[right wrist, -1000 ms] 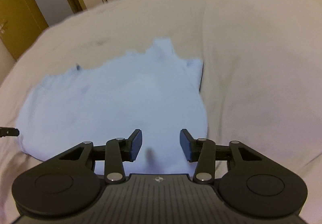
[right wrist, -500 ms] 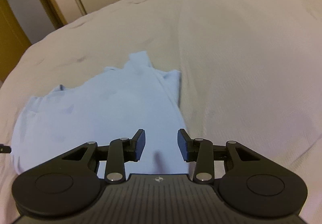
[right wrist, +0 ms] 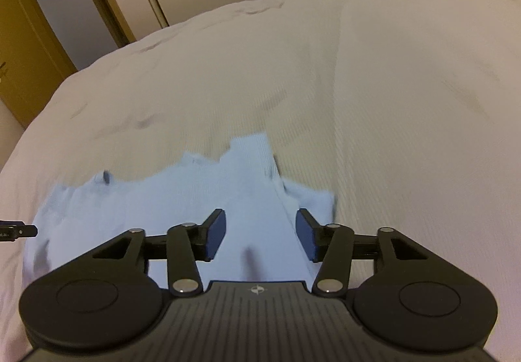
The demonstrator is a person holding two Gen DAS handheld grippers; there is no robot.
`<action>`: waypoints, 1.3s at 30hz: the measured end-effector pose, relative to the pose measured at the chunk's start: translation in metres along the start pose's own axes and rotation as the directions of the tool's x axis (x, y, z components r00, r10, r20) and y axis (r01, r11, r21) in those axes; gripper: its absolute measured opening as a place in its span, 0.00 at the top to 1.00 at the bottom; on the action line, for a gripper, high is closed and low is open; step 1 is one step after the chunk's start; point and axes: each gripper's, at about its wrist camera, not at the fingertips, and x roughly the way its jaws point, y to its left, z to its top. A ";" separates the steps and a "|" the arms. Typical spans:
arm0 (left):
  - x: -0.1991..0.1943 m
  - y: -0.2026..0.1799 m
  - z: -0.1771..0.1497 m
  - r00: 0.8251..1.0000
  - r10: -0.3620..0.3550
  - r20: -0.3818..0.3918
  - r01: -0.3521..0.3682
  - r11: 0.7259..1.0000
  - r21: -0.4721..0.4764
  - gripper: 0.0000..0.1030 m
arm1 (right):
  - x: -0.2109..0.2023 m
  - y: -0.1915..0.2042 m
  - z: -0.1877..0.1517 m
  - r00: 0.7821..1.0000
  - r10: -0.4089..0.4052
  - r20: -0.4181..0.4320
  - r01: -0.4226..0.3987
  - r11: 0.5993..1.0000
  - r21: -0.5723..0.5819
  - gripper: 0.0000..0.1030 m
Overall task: Fold clothes
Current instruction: 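Grasp the folded edge again with both grippers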
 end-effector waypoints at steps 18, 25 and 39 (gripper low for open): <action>0.010 0.012 0.020 0.952 -0.214 0.217 0.233 0.970 -0.065 0.92 | -0.003 0.012 0.007 0.979 0.031 0.201 -0.004 0.991 -0.131 0.82; 0.069 -0.007 0.033 0.985 -0.144 0.092 0.149 0.987 -0.051 0.85 | 0.047 0.000 0.017 0.994 -0.076 0.085 0.080 0.996 -0.042 0.82; -0.025 0.049 -0.039 0.992 -0.119 0.051 0.127 0.970 -0.208 0.57 | -0.041 -0.019 -0.025 0.989 -0.126 0.076 0.117 0.987 0.111 0.34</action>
